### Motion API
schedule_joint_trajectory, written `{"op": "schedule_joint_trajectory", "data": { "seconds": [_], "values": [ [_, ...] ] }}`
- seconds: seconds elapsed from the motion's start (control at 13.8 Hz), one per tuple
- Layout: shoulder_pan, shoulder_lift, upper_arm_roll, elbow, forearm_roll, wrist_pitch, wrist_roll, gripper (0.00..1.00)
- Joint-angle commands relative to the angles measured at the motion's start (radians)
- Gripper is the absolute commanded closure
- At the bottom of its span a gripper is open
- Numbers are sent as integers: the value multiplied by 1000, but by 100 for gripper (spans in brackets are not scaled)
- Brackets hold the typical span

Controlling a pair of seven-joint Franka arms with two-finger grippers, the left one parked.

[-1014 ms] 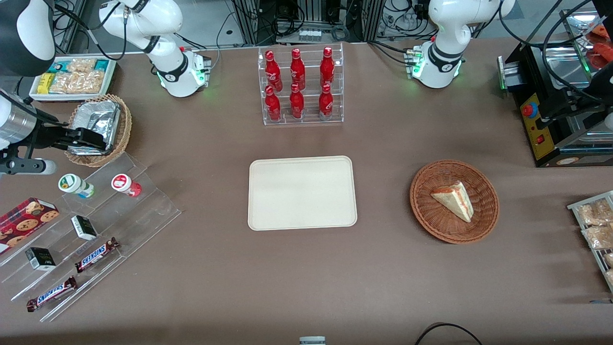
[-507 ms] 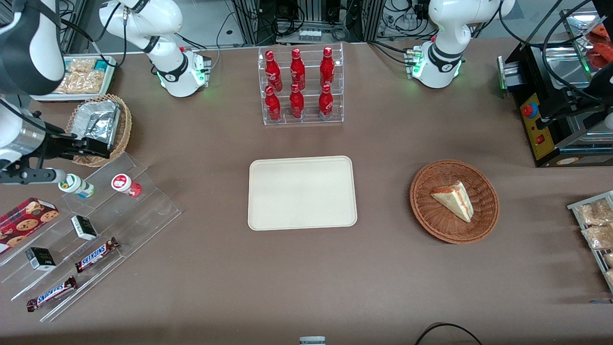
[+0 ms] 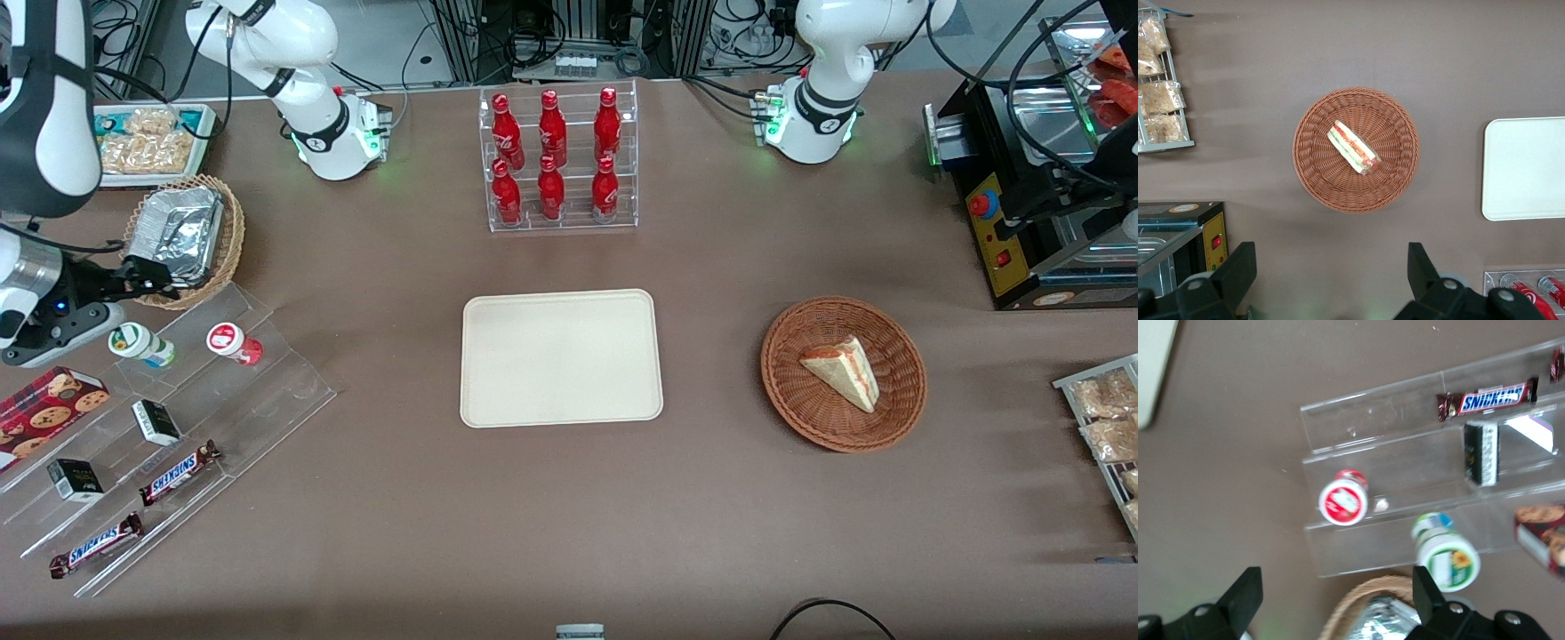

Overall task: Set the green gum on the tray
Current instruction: 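Move the right gripper over the green-labelled gum bottle on the acrylic shelf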

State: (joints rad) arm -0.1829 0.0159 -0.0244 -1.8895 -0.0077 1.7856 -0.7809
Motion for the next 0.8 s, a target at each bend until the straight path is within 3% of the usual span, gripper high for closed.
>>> {"op": "schedule_joint_trajectory", "data": {
  "seconds": [0.0, 0.14, 0.72],
  "values": [
    [-52, -14, 6, -78, -18, 113, -199, 0],
    [-98, -14, 6, -127, -18, 194, -302, 0],
    [-139, 21, 4, -177, -20, 330, -389, 0]
  ]
}}
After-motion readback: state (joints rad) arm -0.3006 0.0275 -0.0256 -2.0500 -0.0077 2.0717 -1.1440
